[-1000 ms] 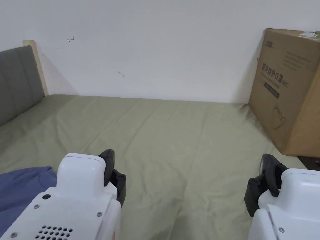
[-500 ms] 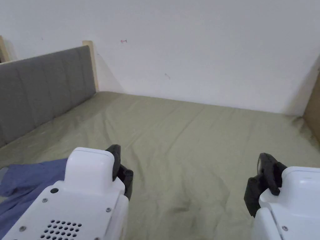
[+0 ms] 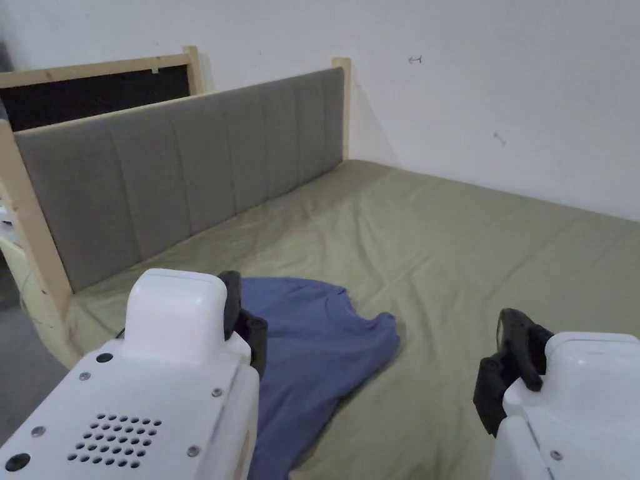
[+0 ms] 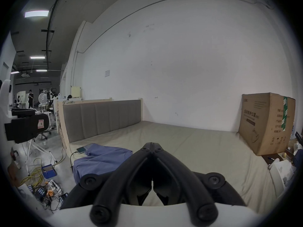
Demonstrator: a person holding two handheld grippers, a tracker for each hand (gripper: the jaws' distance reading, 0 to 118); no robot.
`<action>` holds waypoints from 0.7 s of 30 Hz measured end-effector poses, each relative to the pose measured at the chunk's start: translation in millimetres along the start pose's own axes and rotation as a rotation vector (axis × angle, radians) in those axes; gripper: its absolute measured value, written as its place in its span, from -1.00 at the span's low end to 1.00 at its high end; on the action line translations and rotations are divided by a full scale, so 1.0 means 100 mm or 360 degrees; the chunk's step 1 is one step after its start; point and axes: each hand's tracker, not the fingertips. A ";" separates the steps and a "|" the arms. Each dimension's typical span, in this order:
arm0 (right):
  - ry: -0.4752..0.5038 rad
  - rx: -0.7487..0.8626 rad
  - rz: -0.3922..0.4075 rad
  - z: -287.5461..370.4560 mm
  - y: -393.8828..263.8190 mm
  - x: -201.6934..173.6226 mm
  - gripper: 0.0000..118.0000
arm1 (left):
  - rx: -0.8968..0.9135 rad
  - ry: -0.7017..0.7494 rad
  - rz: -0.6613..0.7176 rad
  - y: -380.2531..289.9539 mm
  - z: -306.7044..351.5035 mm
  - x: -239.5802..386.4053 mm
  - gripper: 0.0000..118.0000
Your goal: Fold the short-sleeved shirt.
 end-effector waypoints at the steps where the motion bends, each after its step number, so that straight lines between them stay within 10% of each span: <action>1: 0.0010 -0.0013 -0.0001 -0.01 -0.02 -0.02 -1.00 | -0.0011 0.0002 -0.0001 -0.02 -0.02 0.00 -1.00; 21: 0.0034 -0.0348 0.0090 -0.71 -0.45 -0.08 -1.00 | -0.0755 -0.0193 0.0132 -1.32 -2.03 0.11 -1.00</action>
